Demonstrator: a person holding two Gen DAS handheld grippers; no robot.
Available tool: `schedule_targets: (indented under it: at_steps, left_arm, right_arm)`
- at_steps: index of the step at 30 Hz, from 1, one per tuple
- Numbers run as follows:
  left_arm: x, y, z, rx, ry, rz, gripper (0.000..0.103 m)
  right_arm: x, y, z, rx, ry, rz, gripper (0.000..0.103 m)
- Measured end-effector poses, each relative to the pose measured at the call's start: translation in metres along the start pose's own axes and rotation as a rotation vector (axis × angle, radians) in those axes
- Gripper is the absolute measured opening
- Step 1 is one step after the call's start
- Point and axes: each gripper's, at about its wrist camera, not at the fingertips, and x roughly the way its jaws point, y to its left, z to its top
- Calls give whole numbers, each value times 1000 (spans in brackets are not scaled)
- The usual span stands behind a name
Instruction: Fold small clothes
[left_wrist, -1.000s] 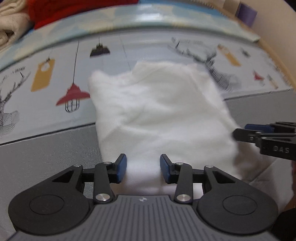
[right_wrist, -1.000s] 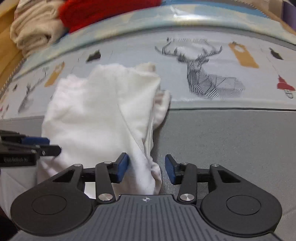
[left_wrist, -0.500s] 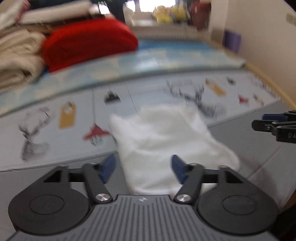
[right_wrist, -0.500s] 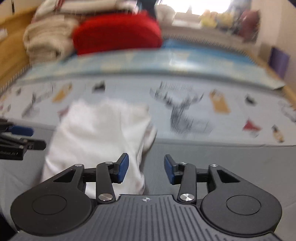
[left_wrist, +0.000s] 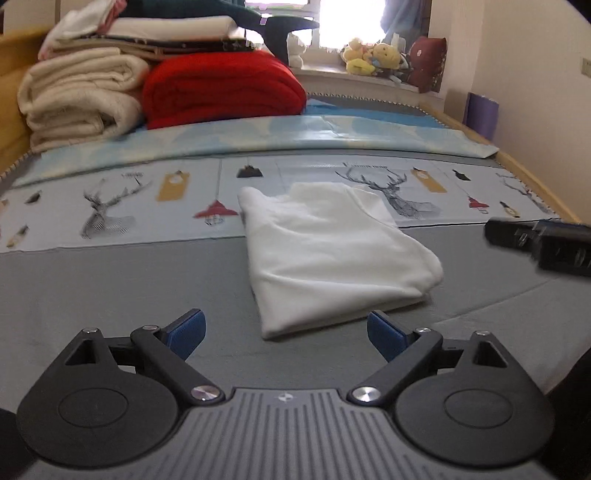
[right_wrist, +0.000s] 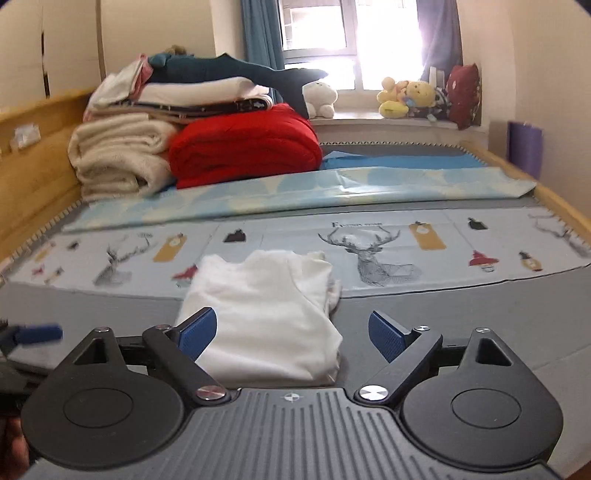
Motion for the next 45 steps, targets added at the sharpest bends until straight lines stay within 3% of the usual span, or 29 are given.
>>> schedule_targets:
  at_steps: [4, 13, 45]
  left_arm:
    - [12, 1, -1, 12, 20, 45, 97]
    - [18, 14, -2, -38, 41, 43, 97]
    - [22, 4, 0, -12, 38, 26, 97]
  right_arm:
    - [4, 9, -5, -38, 24, -19, 90]
    - [17, 11, -12, -22, 100, -35, 90]
    - [19, 39, -15, -179, 94, 5, 90]
